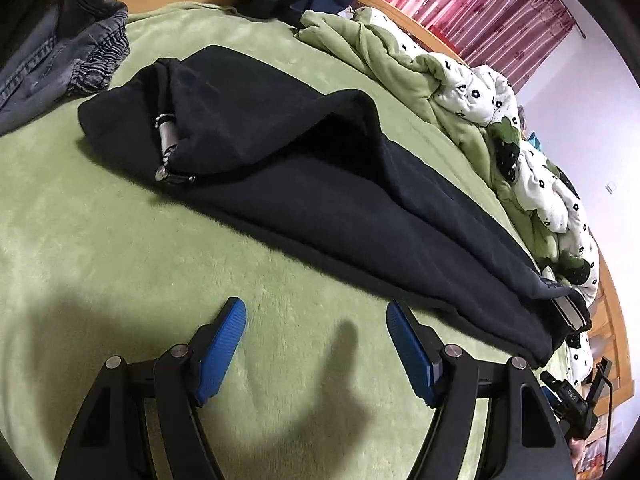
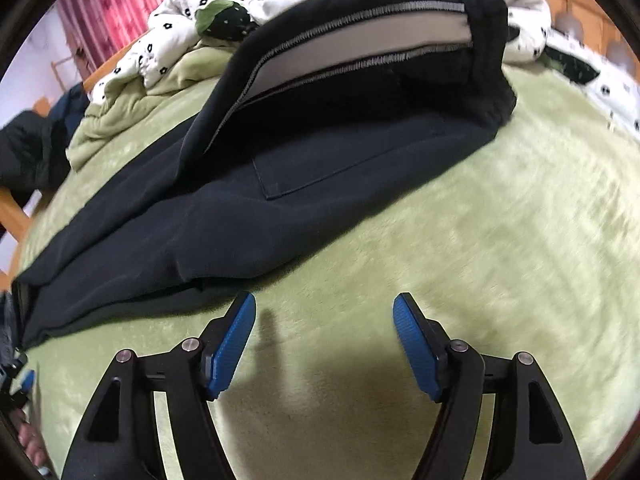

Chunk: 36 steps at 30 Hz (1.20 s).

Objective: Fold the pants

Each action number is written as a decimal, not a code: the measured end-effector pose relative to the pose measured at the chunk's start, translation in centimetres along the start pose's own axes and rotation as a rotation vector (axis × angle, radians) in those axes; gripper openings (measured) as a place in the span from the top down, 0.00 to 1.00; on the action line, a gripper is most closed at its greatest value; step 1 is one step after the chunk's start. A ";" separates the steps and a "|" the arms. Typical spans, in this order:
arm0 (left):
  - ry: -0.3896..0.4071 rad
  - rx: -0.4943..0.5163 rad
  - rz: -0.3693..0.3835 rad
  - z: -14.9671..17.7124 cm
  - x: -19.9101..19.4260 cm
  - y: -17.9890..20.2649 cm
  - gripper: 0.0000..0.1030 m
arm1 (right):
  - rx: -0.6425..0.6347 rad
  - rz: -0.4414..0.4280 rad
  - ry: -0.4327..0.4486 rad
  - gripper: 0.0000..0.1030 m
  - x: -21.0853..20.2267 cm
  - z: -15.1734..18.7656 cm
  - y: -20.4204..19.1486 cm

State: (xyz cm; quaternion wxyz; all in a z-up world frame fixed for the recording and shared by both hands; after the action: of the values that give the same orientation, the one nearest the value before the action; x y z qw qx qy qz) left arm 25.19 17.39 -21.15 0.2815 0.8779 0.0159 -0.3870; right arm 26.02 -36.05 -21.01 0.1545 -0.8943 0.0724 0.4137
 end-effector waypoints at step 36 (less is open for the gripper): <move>-0.024 -0.168 0.076 -0.8 2.3 -0.6 0.74 | 0.070 -0.073 0.044 0.78 2.2 -2.1 -3.3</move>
State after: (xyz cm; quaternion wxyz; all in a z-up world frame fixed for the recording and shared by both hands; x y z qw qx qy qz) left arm 27.15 17.88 -22.59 0.3687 0.8465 0.0118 -0.3838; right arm 29.77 -33.63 -20.72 0.1992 -0.8992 0.0578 0.3852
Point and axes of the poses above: each gripper's, at about its wrist camera, not at the fingertips, and x roughly the way its jaws point, y to its right, z to its underside, the point moved 9 cm from there along x, roughly the way its jaws point, and after that the axes turned 3 degrees about y, right-handed, at the moved point
